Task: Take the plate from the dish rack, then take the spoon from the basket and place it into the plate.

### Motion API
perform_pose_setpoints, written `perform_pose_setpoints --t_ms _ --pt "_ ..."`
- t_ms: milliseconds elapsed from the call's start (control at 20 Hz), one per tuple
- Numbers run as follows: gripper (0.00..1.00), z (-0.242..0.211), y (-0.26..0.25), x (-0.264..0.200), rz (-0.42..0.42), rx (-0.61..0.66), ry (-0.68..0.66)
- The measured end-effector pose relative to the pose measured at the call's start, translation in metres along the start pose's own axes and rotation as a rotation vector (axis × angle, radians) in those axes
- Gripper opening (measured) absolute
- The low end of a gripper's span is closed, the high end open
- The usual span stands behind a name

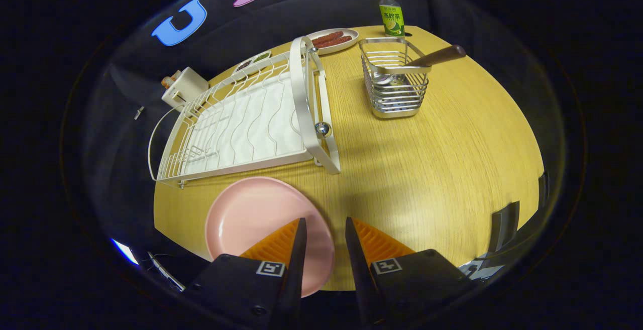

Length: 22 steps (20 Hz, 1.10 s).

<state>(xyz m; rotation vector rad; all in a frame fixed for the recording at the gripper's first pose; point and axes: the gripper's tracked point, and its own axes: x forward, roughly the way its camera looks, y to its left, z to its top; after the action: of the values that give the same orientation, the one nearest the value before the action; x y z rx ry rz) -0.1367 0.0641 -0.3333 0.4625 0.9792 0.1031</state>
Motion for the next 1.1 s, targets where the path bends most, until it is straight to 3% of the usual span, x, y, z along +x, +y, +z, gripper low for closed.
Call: perform_pose_setpoints --t_ms 50,200,300,500,700,950,1100 --pt "0.59 0.004 0.001 -0.009 0.02 -0.003 -0.023" --pt "0.7 0.028 -0.007 -0.04 0.028 -0.034 -0.123" --pt "0.75 0.055 -0.021 -0.061 -0.008 -0.066 -0.214" --pt "0.75 0.118 -0.053 -0.085 -0.119 -0.122 -0.367" --pt "0.74 0.149 -0.079 -0.068 -0.184 -0.129 -0.379" --pt "0.58 0.167 -0.101 -0.039 -0.23 -0.171 -0.349" --pt "0.57 0.169 -0.1 -0.024 -0.223 -0.193 -0.327"
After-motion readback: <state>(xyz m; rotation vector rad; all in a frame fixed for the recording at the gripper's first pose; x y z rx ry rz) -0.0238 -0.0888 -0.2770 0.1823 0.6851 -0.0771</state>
